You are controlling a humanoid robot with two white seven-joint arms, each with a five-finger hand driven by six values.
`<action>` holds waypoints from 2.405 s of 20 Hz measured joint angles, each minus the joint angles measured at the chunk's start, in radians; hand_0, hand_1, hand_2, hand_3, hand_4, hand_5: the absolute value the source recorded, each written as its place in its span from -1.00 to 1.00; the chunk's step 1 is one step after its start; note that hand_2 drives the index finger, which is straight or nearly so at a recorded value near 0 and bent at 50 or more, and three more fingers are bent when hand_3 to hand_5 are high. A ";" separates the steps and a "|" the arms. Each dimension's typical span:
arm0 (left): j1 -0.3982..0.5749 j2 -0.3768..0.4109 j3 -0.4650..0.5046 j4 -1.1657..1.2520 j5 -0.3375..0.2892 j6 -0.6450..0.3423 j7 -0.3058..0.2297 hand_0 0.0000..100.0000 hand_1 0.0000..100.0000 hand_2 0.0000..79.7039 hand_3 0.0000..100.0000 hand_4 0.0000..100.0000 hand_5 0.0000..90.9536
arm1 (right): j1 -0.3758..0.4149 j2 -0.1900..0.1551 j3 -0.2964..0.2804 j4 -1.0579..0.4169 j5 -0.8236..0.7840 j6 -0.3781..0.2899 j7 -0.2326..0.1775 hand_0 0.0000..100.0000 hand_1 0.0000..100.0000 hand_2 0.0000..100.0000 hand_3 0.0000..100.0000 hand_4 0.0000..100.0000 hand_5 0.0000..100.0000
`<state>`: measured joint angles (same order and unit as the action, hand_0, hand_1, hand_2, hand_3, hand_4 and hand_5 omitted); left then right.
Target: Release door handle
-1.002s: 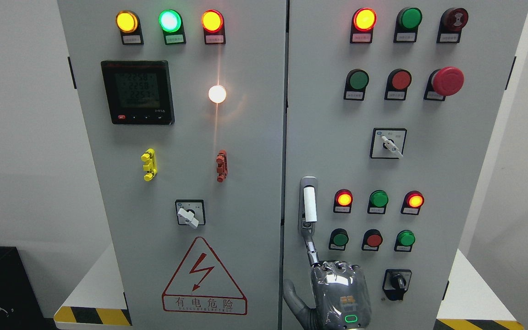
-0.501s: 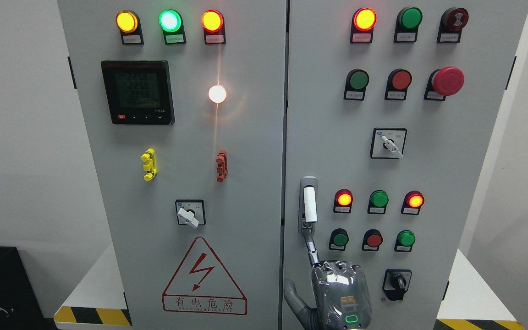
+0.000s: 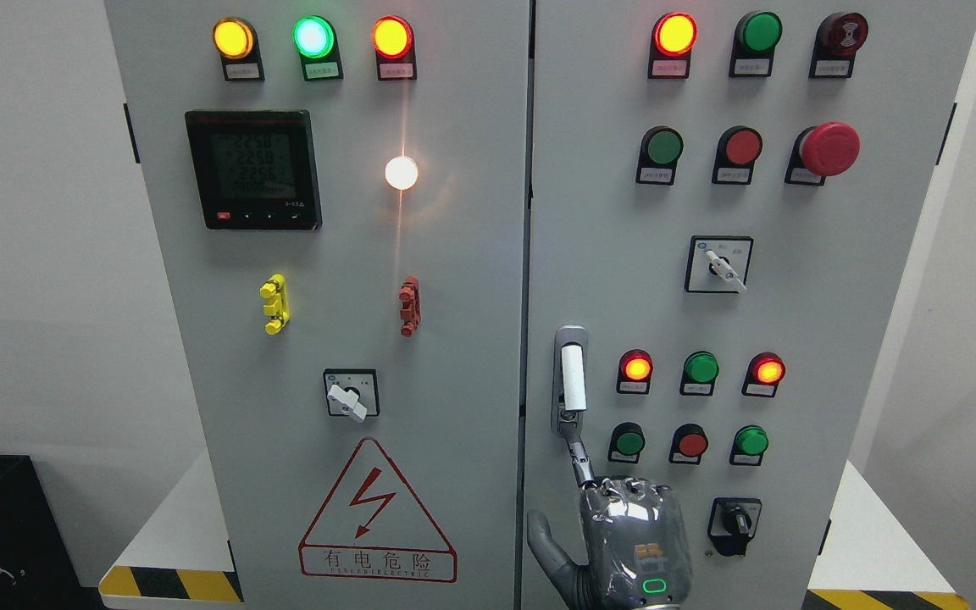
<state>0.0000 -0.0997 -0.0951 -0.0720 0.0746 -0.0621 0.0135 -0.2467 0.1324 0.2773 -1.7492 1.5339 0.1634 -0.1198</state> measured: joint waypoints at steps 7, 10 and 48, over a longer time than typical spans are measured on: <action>0.000 0.000 0.000 0.000 0.000 0.000 0.000 -0.76 0.11 -1.00 -1.00 -1.00 -1.00 | 0.001 -0.002 0.000 -0.024 0.000 -0.004 -0.007 -0.15 -0.46 -0.70 1.00 0.99 1.00; 0.000 0.000 0.000 0.000 0.000 0.000 0.000 -0.76 0.11 -1.00 -1.00 -1.00 -1.00 | 0.001 -0.002 0.001 -0.033 0.000 -0.006 -0.007 -0.15 -0.45 -0.58 1.00 0.99 1.00; 0.000 0.000 0.000 0.000 0.000 0.000 0.000 -0.76 0.11 -1.00 -1.00 -1.00 -1.00 | -0.004 -0.007 -0.006 -0.222 -0.012 -0.017 0.112 -0.27 -0.57 0.87 1.00 1.00 1.00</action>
<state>0.0000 -0.0997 -0.0951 -0.0718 0.0743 -0.0621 0.0135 -0.2510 0.1258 0.2709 -1.9710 1.5224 0.1462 -0.0078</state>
